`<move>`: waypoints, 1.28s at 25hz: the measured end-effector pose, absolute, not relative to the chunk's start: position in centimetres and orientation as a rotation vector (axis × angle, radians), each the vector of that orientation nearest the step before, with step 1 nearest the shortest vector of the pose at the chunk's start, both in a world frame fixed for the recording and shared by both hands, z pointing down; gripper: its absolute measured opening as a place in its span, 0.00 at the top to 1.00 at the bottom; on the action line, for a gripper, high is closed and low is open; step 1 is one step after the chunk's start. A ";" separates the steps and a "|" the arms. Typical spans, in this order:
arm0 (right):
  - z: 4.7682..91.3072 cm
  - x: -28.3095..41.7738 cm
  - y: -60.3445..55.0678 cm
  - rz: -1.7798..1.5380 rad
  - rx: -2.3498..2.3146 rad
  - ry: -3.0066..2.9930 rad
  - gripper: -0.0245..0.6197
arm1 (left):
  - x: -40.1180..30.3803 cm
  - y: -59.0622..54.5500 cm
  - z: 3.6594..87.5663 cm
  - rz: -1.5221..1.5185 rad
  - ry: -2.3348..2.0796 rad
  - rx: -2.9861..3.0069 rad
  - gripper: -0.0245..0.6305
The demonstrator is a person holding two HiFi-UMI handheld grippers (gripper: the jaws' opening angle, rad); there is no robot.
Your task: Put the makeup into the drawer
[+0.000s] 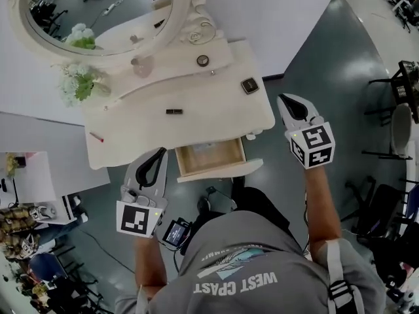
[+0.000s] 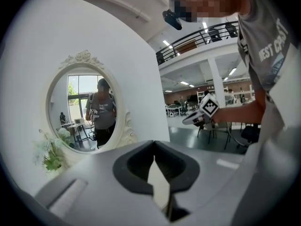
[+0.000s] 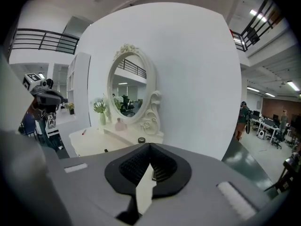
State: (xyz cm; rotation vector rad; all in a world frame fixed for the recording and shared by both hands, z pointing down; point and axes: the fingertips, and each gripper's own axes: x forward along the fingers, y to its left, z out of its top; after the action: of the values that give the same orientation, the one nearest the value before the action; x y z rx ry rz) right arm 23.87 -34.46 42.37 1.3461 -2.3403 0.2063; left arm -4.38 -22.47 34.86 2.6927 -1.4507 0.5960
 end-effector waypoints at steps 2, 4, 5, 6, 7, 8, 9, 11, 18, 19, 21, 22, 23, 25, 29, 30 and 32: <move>44.1 23.7 -35.8 0.226 1.315 -2.330 0.96 | -4.5 -22.8 35.5 0.608 -1.466 2.664 0.96; 45.7 23.6 -37.0 0.242 1.290 -2.324 0.95 | -4.6 -23.0 36.2 0.619 -1.479 2.641 0.96; 46.5 23.5 -37.6 0.249 1.279 -2.322 0.95 | -4.7 -23.2 36.6 0.624 -1.486 2.630 0.96; 47.3 23.4 -38.2 0.256 1.270 -2.320 0.95 | -4.9 -23.4 36.9 0.629 -1.494 2.620 0.96; 48.0 23.2 -38.8 0.264 1.261 -2.318 0.94 | -5.1 -23.5 37.3 0.632 -1.503 2.612 0.96; 48.9 23.1 -39.3 0.273 1.252 -2.315 0.94 | -5.3 -23.6 37.5 0.636 -1.512 2.602 0.96; 49.7 22.9 -39.7 0.283 1.244 -2.311 0.94 | -5.5 -23.6 37.8 0.639 -1.519 2.592 0.96; 51.3 22.8 -40.6 0.303 1.227 -2.301 0.93 | -5.9 -23.5 38.4 0.649 -1.533 2.568 0.96; 57.5 22.2 -43.7 0.381 1.178 -2.253 0.89 | -7.1 -23.3 41.4 0.685 -1.560 2.481 0.96; 58.4 22.0 -44.1 0.395 1.168 -2.246 0.88 | -7.2 -23.2 41.8 0.685 -1.559 2.471 0.96; 60.2 21.6 -44.7 0.418 1.149 -2.231 0.85 | -7.2 -23.2 42.5 0.687 -1.553 2.460 0.96; 61.1 21.4 -45.1 0.429 1.143 -2.222 0.83 | -7.2 -23.2 42.9 0.690 -1.550 2.455 0.96; 62.0 21.2 -45.5 0.440 1.139 -2.210 0.81 | -7.3 -23.3 43.4 0.695 -1.546 2.447 0.96; 64.0 21.0 -46.2 0.465 1.135 -2.183 0.76 | -7.5 -23.4 44.4 0.706 -1.537 2.432 0.96; 67.7 21.1 -46.9 0.517 1.126 -2.124 0.65 | -7.8 -23.4 46.1 0.716 -1.521 2.409 0.96; 68.4 21.2 -47.1 0.529 1.123 -2.111 0.61 | -7.8 -23.4 46.3 0.716 -1.518 2.406 0.96; 69.7 21.3 -47.2 0.551 1.115 -2.081 0.55 | -7.8 -23.4 46.7 0.715 -1.512 2.400 0.96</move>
State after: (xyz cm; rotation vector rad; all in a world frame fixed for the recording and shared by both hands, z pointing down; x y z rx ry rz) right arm 21.26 -47.23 69.71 1.1153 -2.0815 0.5512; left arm -7.85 -23.39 46.75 2.4004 -1.5121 0.7147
